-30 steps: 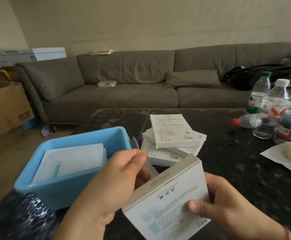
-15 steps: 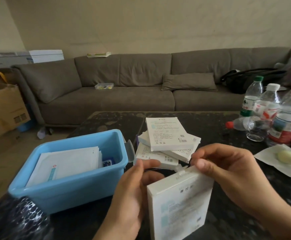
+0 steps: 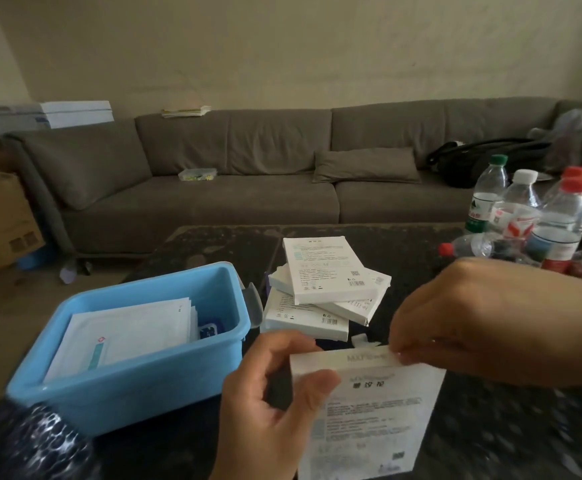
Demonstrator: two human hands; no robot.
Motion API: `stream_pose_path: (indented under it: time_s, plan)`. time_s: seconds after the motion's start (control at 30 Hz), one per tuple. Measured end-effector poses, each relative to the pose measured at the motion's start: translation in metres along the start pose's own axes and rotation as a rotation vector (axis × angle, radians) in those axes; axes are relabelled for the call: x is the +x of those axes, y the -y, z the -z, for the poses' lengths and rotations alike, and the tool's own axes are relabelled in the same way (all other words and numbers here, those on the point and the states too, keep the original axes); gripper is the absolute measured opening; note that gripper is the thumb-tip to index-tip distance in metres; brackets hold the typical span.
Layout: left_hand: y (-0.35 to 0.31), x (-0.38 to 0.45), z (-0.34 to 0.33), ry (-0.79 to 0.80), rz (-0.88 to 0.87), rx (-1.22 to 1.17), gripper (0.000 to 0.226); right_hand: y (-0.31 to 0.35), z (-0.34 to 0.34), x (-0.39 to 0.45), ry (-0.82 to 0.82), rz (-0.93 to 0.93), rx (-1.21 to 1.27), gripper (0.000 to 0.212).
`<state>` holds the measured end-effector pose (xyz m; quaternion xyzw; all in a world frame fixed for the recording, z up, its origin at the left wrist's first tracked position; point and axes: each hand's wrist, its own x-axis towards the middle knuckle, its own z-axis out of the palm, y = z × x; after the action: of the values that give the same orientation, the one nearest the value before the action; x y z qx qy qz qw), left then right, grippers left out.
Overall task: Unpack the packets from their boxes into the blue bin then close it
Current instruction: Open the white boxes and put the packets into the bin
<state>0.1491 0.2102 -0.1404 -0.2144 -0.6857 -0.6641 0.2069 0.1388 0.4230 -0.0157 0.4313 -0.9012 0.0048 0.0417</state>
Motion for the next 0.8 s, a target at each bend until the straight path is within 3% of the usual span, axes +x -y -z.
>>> stream_pose_path:
  time_s: [0.17, 0.27, 0.4, 0.53, 0.7, 0.8]
  plan:
    - [-0.001, 0.000, -0.001, 0.003, -0.009, -0.011, 0.037, 0.012, 0.011, 0.016, 0.329, -0.022, -0.229, 0.036]
    - [-0.003, 0.000, -0.001, 0.008, -0.003, -0.021, 0.036, 0.020, 0.014, 0.021, 0.347, -0.058, -0.280, 0.032]
    - [-0.001, 0.000, -0.002, -0.001, 0.002, -0.019, 0.033, 0.026, 0.011, 0.017, 0.273, -0.110, -0.218, 0.035]
    - [-0.003, -0.002, -0.005, -0.020, -0.014, 0.026, 0.028, 0.023, 0.003, 0.008, 0.093, -0.148, -0.107, 0.035]
    - [-0.005, -0.001, -0.003, 0.028, -0.088, 0.034, 0.031, 0.004, -0.018, -0.008, -0.198, 0.038, -0.166, 0.022]
    - [-0.006, -0.005, -0.002, 0.039, -0.107, 0.024, 0.035, 0.002, -0.034, -0.012, -0.304, 0.013, 0.095, 0.025]
